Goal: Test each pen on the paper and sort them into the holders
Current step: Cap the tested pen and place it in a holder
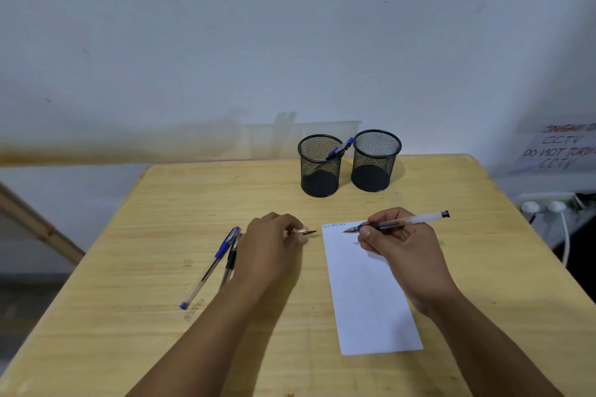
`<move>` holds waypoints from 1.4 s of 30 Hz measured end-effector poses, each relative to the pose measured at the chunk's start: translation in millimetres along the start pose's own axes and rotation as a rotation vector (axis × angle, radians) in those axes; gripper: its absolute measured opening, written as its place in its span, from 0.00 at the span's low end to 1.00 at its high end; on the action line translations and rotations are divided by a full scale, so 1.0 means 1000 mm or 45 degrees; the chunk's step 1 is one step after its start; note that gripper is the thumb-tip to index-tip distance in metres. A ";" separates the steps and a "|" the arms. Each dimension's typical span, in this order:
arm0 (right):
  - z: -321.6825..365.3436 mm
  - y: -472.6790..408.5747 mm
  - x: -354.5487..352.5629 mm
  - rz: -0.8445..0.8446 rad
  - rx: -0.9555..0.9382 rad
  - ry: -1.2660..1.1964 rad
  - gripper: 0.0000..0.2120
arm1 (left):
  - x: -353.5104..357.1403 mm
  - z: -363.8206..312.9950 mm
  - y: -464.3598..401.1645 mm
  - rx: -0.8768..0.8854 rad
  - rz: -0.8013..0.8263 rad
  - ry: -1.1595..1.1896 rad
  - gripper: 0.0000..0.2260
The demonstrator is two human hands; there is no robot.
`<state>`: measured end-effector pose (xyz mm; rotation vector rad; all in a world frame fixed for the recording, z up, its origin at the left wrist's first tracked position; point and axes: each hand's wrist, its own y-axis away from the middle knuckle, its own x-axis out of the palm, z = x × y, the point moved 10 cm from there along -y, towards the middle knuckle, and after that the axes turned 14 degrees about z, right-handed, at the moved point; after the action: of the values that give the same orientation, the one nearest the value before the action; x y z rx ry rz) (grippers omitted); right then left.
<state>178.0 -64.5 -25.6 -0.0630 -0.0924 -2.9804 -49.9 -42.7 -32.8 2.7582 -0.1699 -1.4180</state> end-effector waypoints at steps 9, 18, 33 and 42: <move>0.006 0.008 0.026 0.115 -0.021 0.120 0.05 | -0.006 -0.021 0.038 0.238 -0.047 0.099 0.05; 0.002 0.017 0.030 0.153 -0.028 0.169 0.05 | -0.003 -0.031 0.051 0.368 -0.114 0.113 0.05; -0.005 0.020 0.041 0.163 -0.082 0.102 0.06 | -0.003 -0.041 0.059 0.475 -0.145 0.176 0.04; -0.002 0.020 0.040 0.135 -0.114 0.135 0.06 | -0.001 -0.042 0.063 0.473 -0.142 0.351 0.05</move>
<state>141.4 -91.0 -24.3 0.0771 0.0553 -2.8737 -21.4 -105.9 -2.9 3.2772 -0.3011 -1.1018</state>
